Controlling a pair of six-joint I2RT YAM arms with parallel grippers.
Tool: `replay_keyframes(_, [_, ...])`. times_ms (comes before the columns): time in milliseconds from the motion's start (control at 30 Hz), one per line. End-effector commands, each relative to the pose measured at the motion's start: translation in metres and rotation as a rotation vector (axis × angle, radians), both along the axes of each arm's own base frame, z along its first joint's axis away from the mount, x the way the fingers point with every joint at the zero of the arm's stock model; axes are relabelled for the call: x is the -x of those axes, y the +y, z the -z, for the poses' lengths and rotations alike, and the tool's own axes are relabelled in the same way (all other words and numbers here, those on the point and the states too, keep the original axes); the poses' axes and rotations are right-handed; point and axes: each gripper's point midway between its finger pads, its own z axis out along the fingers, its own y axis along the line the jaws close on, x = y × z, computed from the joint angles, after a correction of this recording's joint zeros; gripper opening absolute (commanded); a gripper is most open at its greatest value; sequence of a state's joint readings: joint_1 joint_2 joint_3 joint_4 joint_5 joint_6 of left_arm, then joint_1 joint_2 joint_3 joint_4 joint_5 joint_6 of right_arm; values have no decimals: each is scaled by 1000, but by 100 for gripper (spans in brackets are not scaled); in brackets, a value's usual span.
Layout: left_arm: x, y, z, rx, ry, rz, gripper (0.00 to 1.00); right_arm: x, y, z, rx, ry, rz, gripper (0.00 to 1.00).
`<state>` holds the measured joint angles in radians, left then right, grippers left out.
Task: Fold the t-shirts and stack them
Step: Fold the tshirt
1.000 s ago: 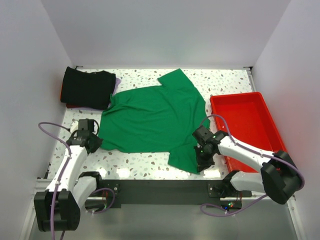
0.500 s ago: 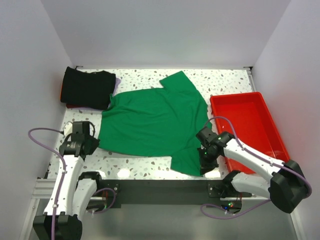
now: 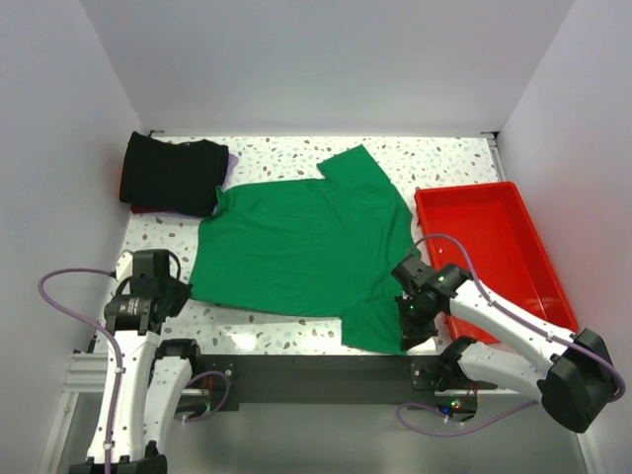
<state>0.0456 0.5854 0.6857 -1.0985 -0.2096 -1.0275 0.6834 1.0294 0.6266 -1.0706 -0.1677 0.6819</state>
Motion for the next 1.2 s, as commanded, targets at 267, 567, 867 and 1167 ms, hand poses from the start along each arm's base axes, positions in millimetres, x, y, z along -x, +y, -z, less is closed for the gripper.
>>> replay_keyframes(267, [-5,-9,-13,43,-29,22,0,-14,11,-39,-56,-86,44,0])
replay_keyframes(567, [-62,-3,-2,-5,-42,82,0,-97,47,-72,-65,-304,79,0])
replay_keyframes(867, [-107,-3,10,-12,-41,128,0,-204,67,-88,-134,-437,123,0])
replay_keyframes(1167, [-142,14,18,-38,-51,121,0,-296,64,-92,-83,-491,84,0])
